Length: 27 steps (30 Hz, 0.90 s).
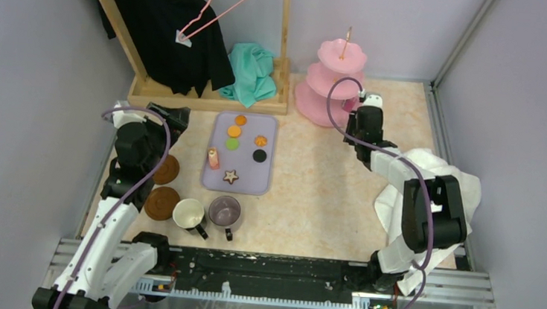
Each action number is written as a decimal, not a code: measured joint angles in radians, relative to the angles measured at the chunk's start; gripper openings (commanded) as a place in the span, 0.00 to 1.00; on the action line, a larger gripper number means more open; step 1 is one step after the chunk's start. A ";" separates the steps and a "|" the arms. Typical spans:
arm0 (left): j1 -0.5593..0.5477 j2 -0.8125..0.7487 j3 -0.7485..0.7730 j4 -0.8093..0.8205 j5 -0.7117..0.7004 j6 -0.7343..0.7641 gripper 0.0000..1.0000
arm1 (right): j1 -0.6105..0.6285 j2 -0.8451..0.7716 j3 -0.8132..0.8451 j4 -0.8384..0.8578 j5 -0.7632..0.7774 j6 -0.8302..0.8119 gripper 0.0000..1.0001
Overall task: Serve the afternoon tea
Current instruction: Place the desert on the desert table, then adjust the clamp at the center of the board.
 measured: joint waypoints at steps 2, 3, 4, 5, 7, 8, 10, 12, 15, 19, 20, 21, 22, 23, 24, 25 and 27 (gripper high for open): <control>0.000 -0.002 0.000 -0.002 0.000 0.000 0.92 | 0.006 0.000 0.000 0.005 -0.001 -0.002 0.30; 0.000 -0.002 0.000 -0.002 0.000 0.000 0.92 | 0.009 0.000 0.000 0.005 -0.001 -0.003 0.29; 0.000 -0.002 0.000 -0.002 0.000 0.000 0.92 | 0.011 0.000 0.000 0.006 -0.001 -0.006 0.29; 0.000 -0.002 0.000 -0.003 0.000 0.000 0.92 | 0.013 0.000 0.000 0.006 0.000 -0.007 0.29; 0.000 -0.002 0.000 -0.003 0.000 0.000 0.92 | 0.015 0.003 0.000 0.008 0.000 -0.009 0.27; 0.000 -0.002 0.000 -0.003 0.000 0.000 0.92 | 0.015 0.008 0.001 0.012 0.002 -0.009 0.26; 0.000 -0.002 0.000 -0.003 0.000 0.000 0.92 | 0.015 0.025 0.002 0.023 0.009 -0.009 0.24; 0.000 -0.002 0.000 -0.003 0.000 0.000 0.92 | 0.015 0.043 0.003 0.031 0.016 -0.009 0.21; 0.000 -0.002 0.000 -0.003 0.000 0.000 0.93 | 0.015 0.064 0.003 0.039 0.031 -0.008 0.19; 0.000 0.002 0.000 -0.002 0.000 0.000 0.92 | 0.015 0.099 0.023 0.049 0.051 -0.009 0.16; 0.000 0.005 0.000 -0.002 0.000 0.000 0.92 | 0.015 0.110 0.030 0.052 0.056 -0.009 0.16; 0.000 0.006 0.000 -0.002 0.000 0.001 0.93 | 0.015 0.119 0.035 0.055 0.061 -0.009 0.15; 0.000 0.009 0.000 -0.002 -0.001 0.001 0.92 | 0.015 0.124 0.036 0.059 0.064 -0.008 0.15; 0.000 0.011 0.000 -0.002 -0.001 0.001 0.93 | 0.014 0.127 0.036 0.060 0.068 -0.008 0.15; 0.000 0.013 0.000 -0.002 -0.001 0.001 0.92 | 0.013 0.130 0.037 0.063 0.068 -0.008 0.15; 0.000 0.014 0.000 -0.002 -0.001 0.001 0.92 | 0.011 0.135 0.042 0.064 0.070 -0.008 0.14; 0.000 0.018 0.000 -0.002 -0.001 0.001 0.92 | 0.007 0.151 0.060 0.070 0.070 -0.008 0.14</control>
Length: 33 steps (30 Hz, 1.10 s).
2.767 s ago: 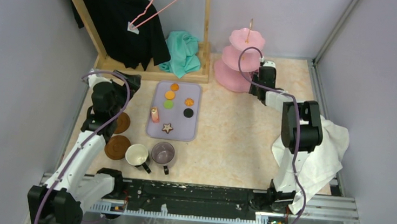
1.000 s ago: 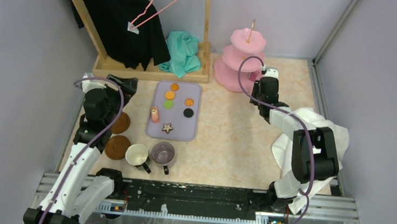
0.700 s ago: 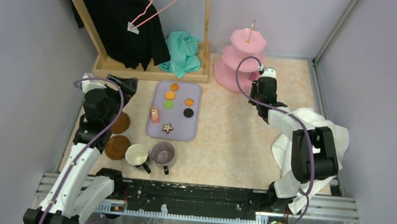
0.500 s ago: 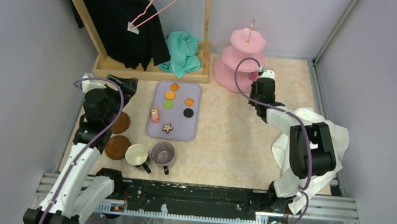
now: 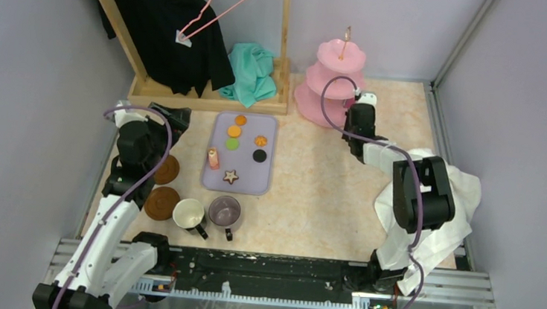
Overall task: Serve the afternoon tea
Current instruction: Adjust the clamp at the center of the board.
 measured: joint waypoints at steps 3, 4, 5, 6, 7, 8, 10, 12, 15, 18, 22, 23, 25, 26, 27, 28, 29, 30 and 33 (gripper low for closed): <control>0.000 0.007 0.000 0.000 0.000 0.000 0.92 | -0.005 0.019 0.018 0.016 -0.002 0.000 0.13; 0.000 0.009 0.000 0.000 0.000 0.000 0.92 | -0.007 0.024 0.024 0.020 -0.002 0.000 0.13; 0.000 0.011 0.000 0.001 0.000 0.000 0.92 | -0.011 0.029 0.029 0.023 -0.002 0.000 0.13; 0.000 0.014 0.000 0.001 -0.001 0.000 0.92 | -0.013 0.034 0.035 0.024 -0.002 0.000 0.13; 0.000 0.016 0.000 0.002 -0.001 0.000 0.92 | -0.017 0.039 0.042 0.025 -0.001 0.000 0.12; 0.000 0.017 0.000 0.002 -0.001 0.000 0.92 | -0.021 0.045 0.051 0.026 -0.002 0.000 0.12; 0.000 0.021 0.000 0.003 -0.005 0.000 0.92 | -0.029 0.058 0.069 0.027 -0.003 0.000 0.12; 0.000 0.025 0.000 0.005 -0.008 0.000 0.92 | -0.040 0.074 0.087 0.031 -0.005 0.000 0.12; 0.000 0.034 0.000 0.005 -0.010 0.000 0.92 | -0.052 0.114 0.120 0.037 -0.011 -0.001 0.12; 0.000 0.045 0.000 0.008 -0.011 0.000 0.92 | -0.060 0.151 0.149 0.040 -0.017 -0.002 0.12; 0.000 0.057 0.000 0.015 -0.011 0.000 0.92 | -0.067 0.189 0.181 0.045 -0.034 -0.007 0.12; 0.000 0.061 0.000 0.019 -0.011 0.000 0.92 | -0.069 0.195 0.186 0.045 -0.035 -0.008 0.12; 0.000 0.068 0.000 0.026 -0.011 0.000 0.92 | -0.072 0.205 0.193 0.050 -0.041 -0.009 0.12; 0.000 0.071 0.000 0.028 -0.011 0.000 0.92 | -0.073 0.210 0.198 0.050 -0.042 -0.010 0.12; 0.000 0.073 0.000 0.028 -0.011 0.000 0.92 | -0.074 0.216 0.204 0.052 -0.046 -0.010 0.12; 0.000 0.074 0.000 0.028 -0.011 0.000 0.92 | -0.075 0.222 0.211 0.053 -0.048 -0.011 0.12; 0.000 0.076 0.000 0.028 -0.011 0.000 0.92 | -0.076 0.229 0.220 0.055 -0.050 -0.013 0.12; 0.000 0.076 0.000 0.028 -0.013 0.000 0.92 | -0.077 0.233 0.227 0.056 -0.053 -0.015 0.12; 0.000 0.075 0.000 0.029 -0.020 0.000 0.92 | -0.077 0.234 0.231 0.057 -0.056 -0.018 0.11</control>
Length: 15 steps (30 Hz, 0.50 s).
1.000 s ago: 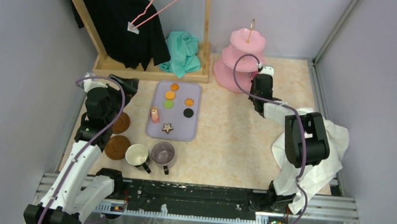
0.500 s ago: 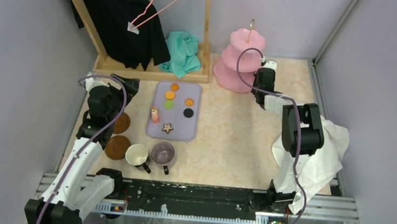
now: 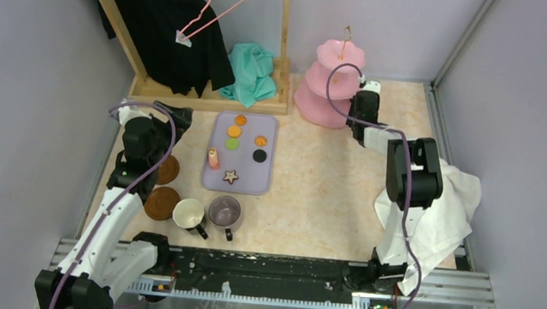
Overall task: Serve the afternoon tea
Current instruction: Adjust the clamp at the center of the board.
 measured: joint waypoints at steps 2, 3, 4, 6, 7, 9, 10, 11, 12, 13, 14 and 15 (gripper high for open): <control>0.000 0.000 0.000 0.000 -0.002 0.000 0.92 | 0.000 -0.001 -0.003 0.001 0.000 -0.001 0.10; 0.000 0.000 0.000 0.000 -0.002 0.000 0.92 | 0.000 -0.006 -0.008 0.002 0.000 -0.001 0.09; 0.000 0.000 0.000 0.000 -0.002 0.000 0.92 | 0.000 -0.014 -0.017 0.005 0.000 -0.001 0.09; 0.000 0.000 0.000 0.001 -0.002 0.000 0.92 | -0.001 -0.047 -0.049 0.006 0.000 -0.001 0.09; 0.000 0.000 0.000 0.000 -0.002 0.000 0.92 | -0.001 -0.068 -0.068 0.006 0.000 0.000 0.09; 0.000 -0.002 0.000 0.000 -0.002 0.000 0.92 | -0.001 -0.119 -0.105 0.005 0.000 0.001 0.09; 0.000 -0.002 0.000 0.000 -0.002 0.000 0.92 | -0.001 -0.148 -0.122 0.005 0.000 0.002 0.09; 0.000 -0.004 0.000 0.000 -0.002 0.000 0.92 | 0.002 -0.172 -0.135 0.006 0.000 0.002 0.09; 0.000 -0.006 0.000 0.000 -0.002 0.000 0.92 | 0.005 -0.195 -0.147 0.006 0.001 0.002 0.09; 0.000 -0.010 0.000 0.000 -0.002 0.000 0.92 | 0.008 -0.218 -0.158 0.006 0.003 0.002 0.09; 0.000 -0.014 0.000 -0.001 -0.002 0.000 0.92 | 0.011 -0.242 -0.172 0.006 0.006 0.003 0.09; 0.000 -0.018 0.000 -0.001 -0.002 0.000 0.92 | 0.015 -0.266 -0.186 0.006 0.009 0.003 0.09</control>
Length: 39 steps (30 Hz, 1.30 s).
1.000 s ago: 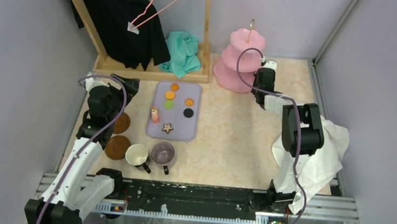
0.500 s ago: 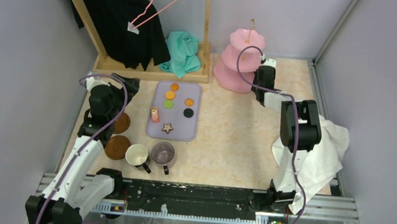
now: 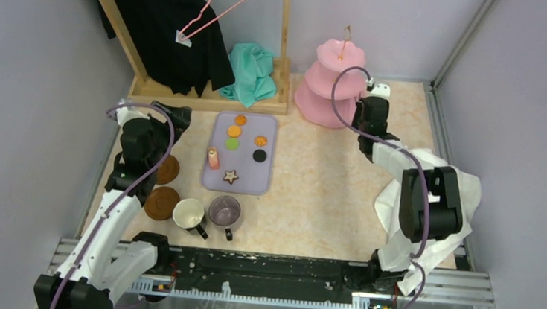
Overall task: Serve the afternoon tea
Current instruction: Adjust the clamp at the center of the board.
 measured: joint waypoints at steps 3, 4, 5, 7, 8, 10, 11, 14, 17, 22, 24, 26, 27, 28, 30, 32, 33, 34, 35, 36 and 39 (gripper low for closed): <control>0.000 -0.016 0.000 -0.001 0.000 0.000 0.92 | 0.035 -0.093 -0.062 -0.007 0.013 0.004 0.09; 0.000 -0.022 0.000 -0.001 0.000 0.000 0.92 | 0.049 -0.117 -0.079 -0.011 0.017 0.005 0.09; 0.000 -0.027 0.000 -0.002 0.000 0.000 0.92 | 0.070 -0.149 -0.102 -0.017 0.023 0.006 0.09; 0.000 -0.036 0.000 -0.004 0.001 0.000 0.92 | 0.118 -0.208 -0.146 -0.031 0.037 0.008 0.09; 0.000 -0.040 0.000 -0.006 0.001 0.001 0.92 | 0.144 -0.235 -0.167 -0.039 0.040 0.008 0.09; 0.000 -0.050 0.000 -0.010 0.003 0.003 0.92 | 0.213 -0.291 -0.211 -0.056 0.050 0.008 0.09; 0.000 -0.056 -0.002 -0.010 0.005 0.003 0.92 | 0.250 -0.314 -0.230 -0.063 0.055 0.010 0.09; 0.000 -0.075 -0.008 -0.012 0.008 0.003 0.92 | 0.356 -0.352 -0.267 -0.078 0.063 0.024 0.09; 0.000 -0.087 -0.014 -0.018 0.014 0.003 0.92 | 0.477 -0.357 -0.312 -0.074 0.078 0.055 0.09; 0.000 -0.106 -0.023 -0.037 0.020 0.003 0.92 | 0.632 -0.299 -0.401 -0.047 0.122 0.116 0.09; 0.000 -0.113 -0.023 -0.045 0.020 0.005 0.92 | 0.688 -0.267 -0.428 -0.036 0.152 0.133 0.09; 0.000 -0.121 -0.024 -0.050 0.020 0.007 0.92 | 0.749 -0.241 -0.446 -0.021 0.185 0.148 0.09; 0.000 -0.122 -0.024 -0.051 0.020 0.007 0.92 | 0.773 -0.235 -0.448 -0.019 0.198 0.152 0.08; 0.000 -0.124 -0.024 -0.053 0.020 0.008 0.92 | 0.795 -0.233 -0.451 -0.014 0.212 0.158 0.09; 0.000 -0.125 -0.026 -0.055 0.020 0.008 0.92 | 0.830 -0.233 -0.451 -0.005 0.235 0.174 0.09; 0.000 -0.126 -0.031 -0.055 0.020 0.008 0.92 | 0.851 -0.232 -0.451 0.000 0.258 0.192 0.09; 0.000 -0.126 -0.034 -0.055 0.020 0.008 0.92 | 0.856 -0.228 -0.451 -0.001 0.268 0.202 0.10; 0.000 -0.126 -0.038 -0.056 0.020 0.008 0.92 | 0.860 -0.222 -0.451 0.000 0.277 0.213 0.12; 0.000 -0.126 -0.041 -0.057 0.020 0.008 0.92 | 0.863 -0.214 -0.451 0.000 0.283 0.224 0.14; 0.000 -0.126 -0.043 -0.057 0.021 0.008 0.92 | 0.865 -0.204 -0.451 0.000 0.287 0.238 0.16; 0.000 -0.126 -0.047 -0.059 0.023 0.008 0.92 | 0.868 -0.169 -0.451 -0.005 0.298 0.273 0.24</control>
